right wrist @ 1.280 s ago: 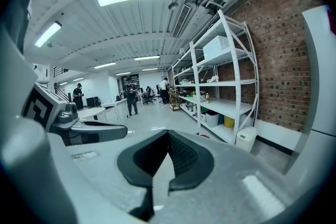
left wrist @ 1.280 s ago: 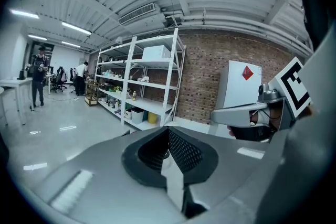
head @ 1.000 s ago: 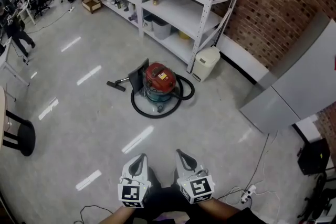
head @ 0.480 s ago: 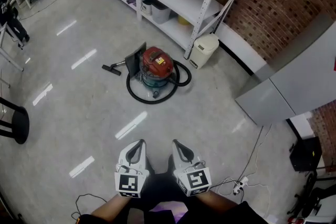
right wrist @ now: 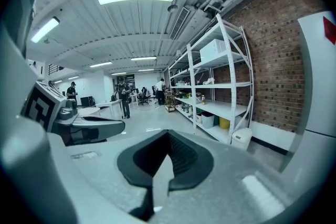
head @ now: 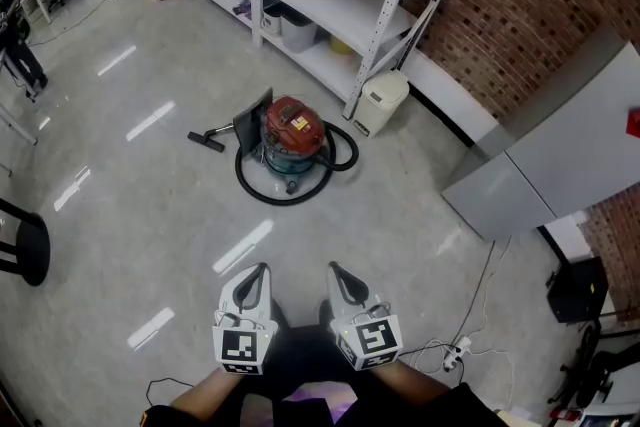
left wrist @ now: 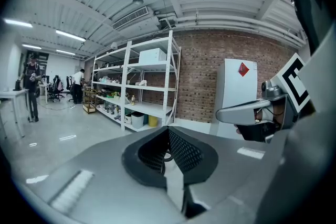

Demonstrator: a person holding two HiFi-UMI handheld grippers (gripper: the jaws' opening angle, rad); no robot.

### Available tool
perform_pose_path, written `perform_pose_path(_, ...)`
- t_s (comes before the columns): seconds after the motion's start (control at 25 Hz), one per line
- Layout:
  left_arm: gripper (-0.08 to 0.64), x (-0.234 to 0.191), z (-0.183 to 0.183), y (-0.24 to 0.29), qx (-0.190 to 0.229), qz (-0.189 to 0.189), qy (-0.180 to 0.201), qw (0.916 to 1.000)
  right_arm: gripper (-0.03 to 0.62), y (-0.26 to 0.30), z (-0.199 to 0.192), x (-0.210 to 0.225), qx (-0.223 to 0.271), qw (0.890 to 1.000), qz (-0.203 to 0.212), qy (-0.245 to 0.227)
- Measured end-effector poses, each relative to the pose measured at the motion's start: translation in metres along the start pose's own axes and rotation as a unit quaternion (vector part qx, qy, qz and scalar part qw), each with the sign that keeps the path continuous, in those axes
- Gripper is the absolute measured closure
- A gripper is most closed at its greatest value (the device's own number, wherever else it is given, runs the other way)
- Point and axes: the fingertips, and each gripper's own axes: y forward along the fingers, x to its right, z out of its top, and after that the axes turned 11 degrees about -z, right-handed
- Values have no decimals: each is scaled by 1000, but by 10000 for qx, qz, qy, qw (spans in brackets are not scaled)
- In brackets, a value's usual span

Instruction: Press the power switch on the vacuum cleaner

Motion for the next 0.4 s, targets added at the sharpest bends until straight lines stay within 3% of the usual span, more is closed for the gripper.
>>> perform_pose_path(0.4, 545, -18, 8, 5, 57, -125, -14, 9999, 601, 14, 5, -7, -72, 9998, -101, 131)
